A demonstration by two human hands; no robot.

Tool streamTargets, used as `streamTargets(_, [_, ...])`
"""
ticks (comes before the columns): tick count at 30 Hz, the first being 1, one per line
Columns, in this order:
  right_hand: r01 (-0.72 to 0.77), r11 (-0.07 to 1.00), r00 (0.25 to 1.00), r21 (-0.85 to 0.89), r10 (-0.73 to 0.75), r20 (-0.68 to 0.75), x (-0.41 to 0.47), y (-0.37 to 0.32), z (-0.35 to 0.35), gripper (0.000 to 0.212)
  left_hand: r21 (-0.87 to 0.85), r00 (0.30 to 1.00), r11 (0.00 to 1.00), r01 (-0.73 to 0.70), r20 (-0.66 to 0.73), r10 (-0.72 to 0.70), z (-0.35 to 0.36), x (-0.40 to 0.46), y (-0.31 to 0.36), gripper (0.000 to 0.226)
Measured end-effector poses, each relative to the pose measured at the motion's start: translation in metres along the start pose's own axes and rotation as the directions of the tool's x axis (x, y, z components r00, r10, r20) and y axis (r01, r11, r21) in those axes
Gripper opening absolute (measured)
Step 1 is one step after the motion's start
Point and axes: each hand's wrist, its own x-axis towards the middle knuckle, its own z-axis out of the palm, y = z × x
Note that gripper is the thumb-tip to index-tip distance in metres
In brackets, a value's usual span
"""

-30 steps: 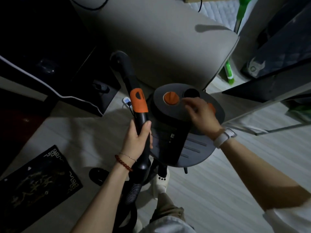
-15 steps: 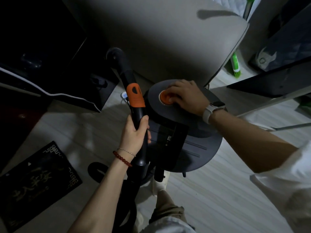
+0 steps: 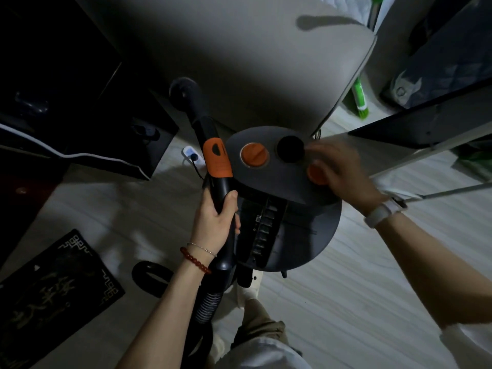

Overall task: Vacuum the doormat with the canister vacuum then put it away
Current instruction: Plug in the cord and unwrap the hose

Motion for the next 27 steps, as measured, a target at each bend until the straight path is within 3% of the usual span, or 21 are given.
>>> streamTargets(5, [-0.016,0.999,0.975,0.042,0.006,0.22,-0.025,0.02,-0.001,0.034,0.008,1.0,1.0,0.008,0.006,-0.008,0.008,-0.001,-0.002,0.007])
streamTargets(8, [-0.091,0.995,0.962,0.029,0.08,0.262,-0.016,0.019,-0.005,0.037,0.014,1.0,1.0,0.014,0.004,-0.014,0.009,-0.003,-0.002,0.01])
streamTargets(12, [-0.062,0.998,0.95,0.013,0.055,0.307,-0.017,0.021,-0.008,0.033,0.012,1.0,1.0,0.014,-0.009,-0.014,0.009,-0.005,-0.001,0.011])
streamTargets(18, [-0.163,0.981,0.977,0.104,0.145,0.158,-0.018,0.015,0.003,0.022,0.011,0.999,1.0,0.028,-0.026,-0.027,0.008,-0.011,-0.003,0.013])
streamTargets(27, [-0.297,0.938,0.954,0.182,0.301,0.005,-0.02,0.007,0.023,0.019,-0.001,0.999,1.0,0.023,-0.029,-0.023,0.008,-0.022,-0.003,0.012])
